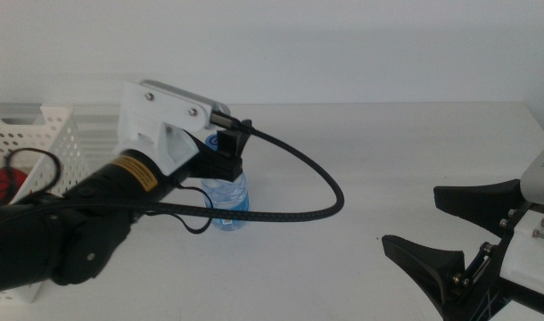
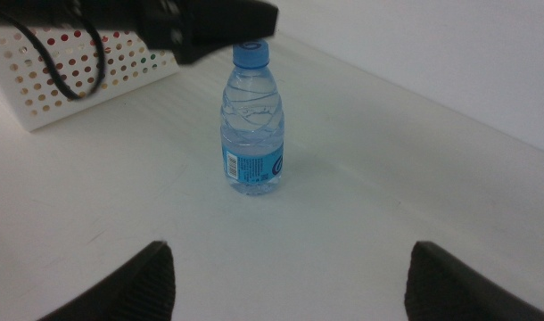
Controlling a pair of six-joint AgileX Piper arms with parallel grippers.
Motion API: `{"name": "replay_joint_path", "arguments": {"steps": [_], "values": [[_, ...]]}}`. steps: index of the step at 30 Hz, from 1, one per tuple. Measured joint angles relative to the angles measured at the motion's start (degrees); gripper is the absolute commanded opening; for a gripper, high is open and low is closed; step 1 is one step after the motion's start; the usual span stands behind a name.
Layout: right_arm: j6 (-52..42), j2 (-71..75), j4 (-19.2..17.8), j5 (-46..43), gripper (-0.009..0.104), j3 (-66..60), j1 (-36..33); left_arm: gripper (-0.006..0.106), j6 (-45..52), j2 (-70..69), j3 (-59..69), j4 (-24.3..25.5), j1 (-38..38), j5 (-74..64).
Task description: Use arms to grab the bottles and put them into the dustbin to the left of the table.
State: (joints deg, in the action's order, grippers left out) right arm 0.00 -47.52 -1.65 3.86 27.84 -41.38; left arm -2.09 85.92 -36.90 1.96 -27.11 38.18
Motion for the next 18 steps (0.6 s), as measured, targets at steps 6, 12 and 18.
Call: {"name": "replay_joint_path", "arguments": {"steps": [6,12,18], "values": [[0.0,0.0,0.0,0.0,0.067,0.0,0.0,0.09,0.0,5.4,-0.1,-0.2,0.0,3.8],[0.0,0.0,0.0,0.0,0.067,0.0,0.0,0.09,0.0,9.1,-0.2,-1.4,0.0,5.3],[0.0,0.0,0.0,0.0,0.067,0.0,0.0,0.09,0.0,12.1,-0.2,-2.0,0.0,6.0]]}}
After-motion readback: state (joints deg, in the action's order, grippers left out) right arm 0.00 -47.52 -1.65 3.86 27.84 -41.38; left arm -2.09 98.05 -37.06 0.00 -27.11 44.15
